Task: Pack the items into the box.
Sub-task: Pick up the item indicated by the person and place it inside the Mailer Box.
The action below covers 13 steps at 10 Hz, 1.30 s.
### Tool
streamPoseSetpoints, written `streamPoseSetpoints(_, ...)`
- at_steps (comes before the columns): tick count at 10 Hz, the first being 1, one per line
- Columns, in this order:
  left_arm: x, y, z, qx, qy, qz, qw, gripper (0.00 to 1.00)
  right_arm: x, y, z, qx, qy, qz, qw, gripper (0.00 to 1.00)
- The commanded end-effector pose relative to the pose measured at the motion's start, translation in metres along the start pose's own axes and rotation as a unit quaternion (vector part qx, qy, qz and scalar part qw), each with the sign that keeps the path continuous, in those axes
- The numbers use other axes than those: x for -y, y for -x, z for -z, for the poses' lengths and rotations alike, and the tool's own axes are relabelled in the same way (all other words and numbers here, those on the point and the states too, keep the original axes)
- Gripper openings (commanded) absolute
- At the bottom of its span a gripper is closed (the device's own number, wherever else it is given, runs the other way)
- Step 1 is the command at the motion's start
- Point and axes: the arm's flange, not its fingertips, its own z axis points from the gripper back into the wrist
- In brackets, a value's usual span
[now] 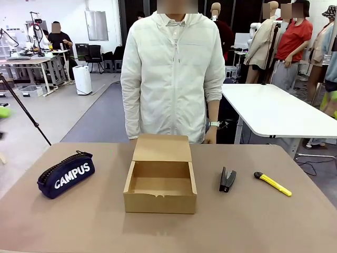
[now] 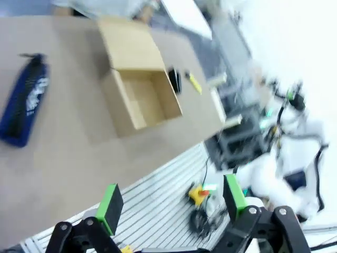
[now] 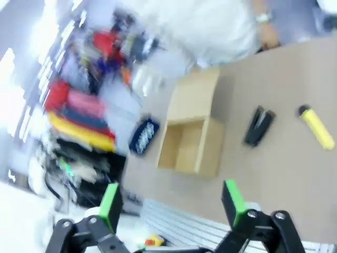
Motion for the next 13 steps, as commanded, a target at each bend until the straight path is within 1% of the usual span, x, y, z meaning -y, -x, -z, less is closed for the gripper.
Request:
streamPoseSetpoints(1, -0.064, 0.030, -0.041, 0.112, 0.025, -0.070, 0.991, 1.00, 0.073, 0.078, -0.030, 0.105, 0.006, 0.053, 0.993, 1.00)
streamPoseSetpoints(2, -0.087, 0.045, -0.063, 0.162, 0.048, -0.087, 0.982, 1.00, 0.086, 0.092, -0.040, 0.130, 0.010, 0.071, 0.989, 1.00)
streamPoseSetpoints(3, -0.098, 0.058, -0.071, 0.187, 0.055, -0.096, 0.976, 1.00, 0.094, 0.099, -0.042, 0.138, 0.035, 0.081, 0.986, 1.00)
streamPoseSetpoints(4, -0.071, 0.040, -0.078, 0.121, 0.017, -0.089, 0.989, 1.00, 0.061, 0.013, -0.088, 0.111, 0.010, 0.073, 0.991, 1.00)
streamPoseSetpoints(13, -0.071, 0.040, -0.078, 0.121, 0.017, -0.089, 0.989, 1.00, 0.061, 0.013, -0.088, 0.111, 0.010, 0.073, 0.991, 1.00)
